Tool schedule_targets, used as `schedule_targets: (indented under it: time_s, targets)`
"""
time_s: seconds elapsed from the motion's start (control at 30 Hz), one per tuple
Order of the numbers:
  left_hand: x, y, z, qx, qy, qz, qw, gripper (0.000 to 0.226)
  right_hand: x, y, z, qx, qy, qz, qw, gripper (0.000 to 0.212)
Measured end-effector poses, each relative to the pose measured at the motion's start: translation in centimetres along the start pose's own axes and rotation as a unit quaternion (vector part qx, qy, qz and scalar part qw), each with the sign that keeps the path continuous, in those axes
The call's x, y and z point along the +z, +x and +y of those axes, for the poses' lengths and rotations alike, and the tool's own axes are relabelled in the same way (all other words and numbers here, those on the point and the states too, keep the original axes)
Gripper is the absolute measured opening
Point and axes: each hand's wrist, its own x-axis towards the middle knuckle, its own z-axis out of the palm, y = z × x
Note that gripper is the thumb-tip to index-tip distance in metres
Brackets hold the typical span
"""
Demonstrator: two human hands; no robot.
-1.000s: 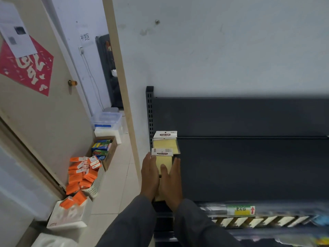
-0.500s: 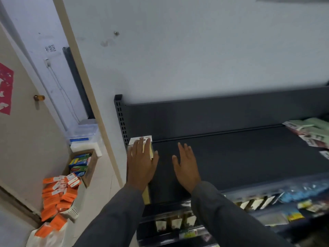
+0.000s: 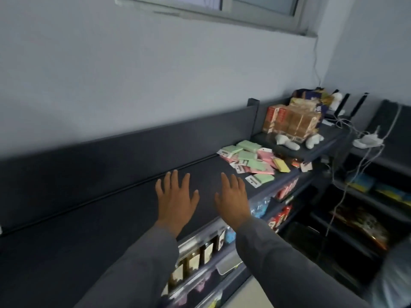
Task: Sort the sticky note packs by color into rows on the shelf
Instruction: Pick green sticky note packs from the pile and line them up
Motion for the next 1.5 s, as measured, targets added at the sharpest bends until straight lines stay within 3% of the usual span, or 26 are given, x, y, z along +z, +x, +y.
schedule_targets:
  time_s: [0.2, 0.4, 0.63, 0.83, 0.97, 1.07, 1.17, 1.3, 1.4, 1.5]
  targets:
    - [5.3, 6.7, 14.1, 0.052, -0.04, -0.012, 0.998, 0.053, -3.7, 5.2, 13.5, 0.021, -0.026, -0.013, 0.999, 0.068]
    - [10.3, 10.7, 19.3, 0.054, -0.066, -0.075, 0.994, 0.046, -3.0, 10.1, 20.5, 0.023, 0.009, -0.055, 0.998, 0.065]
    - [16.2, 20.6, 21.2, -0.01, -0.155, -0.071, 0.985, 0.05, -1.0, 20.3, 24.1, 0.0, 0.004, -0.069, 0.998, 0.067]
    - [21.4, 29.7, 20.8, -0.01, -0.119, -0.024, 0.993, 0.04, 0.1, 31.0, 25.8, -0.012, 0.023, -0.075, 0.997, 0.058]
    - [22.9, 33.8, 20.6, -0.045, -0.064, -0.089, 0.993, 0.049, 1.5, 37.4, 26.9, -0.019, 0.023, -0.072, 0.997, 0.057]
    - [24.2, 34.3, 20.0, -0.07, -0.022, -0.124, 0.99, 0.052, 3.2, 39.7, 27.1, -0.008, 0.006, -0.149, 0.989, 0.072]
    - [24.1, 35.1, 19.4, -0.099, -0.056, -0.169, 0.979, 0.053, 4.2, 41.0, 27.3, -0.023, -0.036, -0.204, 0.978, 0.079]
    - [23.4, 35.9, 18.9, -0.055, -0.029, -0.17, 0.983, 0.043, 3.7, 42.6, 27.8, -0.068, -0.033, -0.2, 0.977, 0.075]
    - [23.3, 35.6, 19.0, -0.042, -0.009, -0.115, 0.992, 0.043, 2.9, 43.4, 27.8, -0.082, 0.038, -0.198, 0.976, 0.07]
    - [23.1, 35.1, 19.9, -0.045, -0.006, -0.045, 0.998, 0.046, 1.8, 43.8, 27.5, 0.006, 0.276, -0.213, 0.937, 0.045]
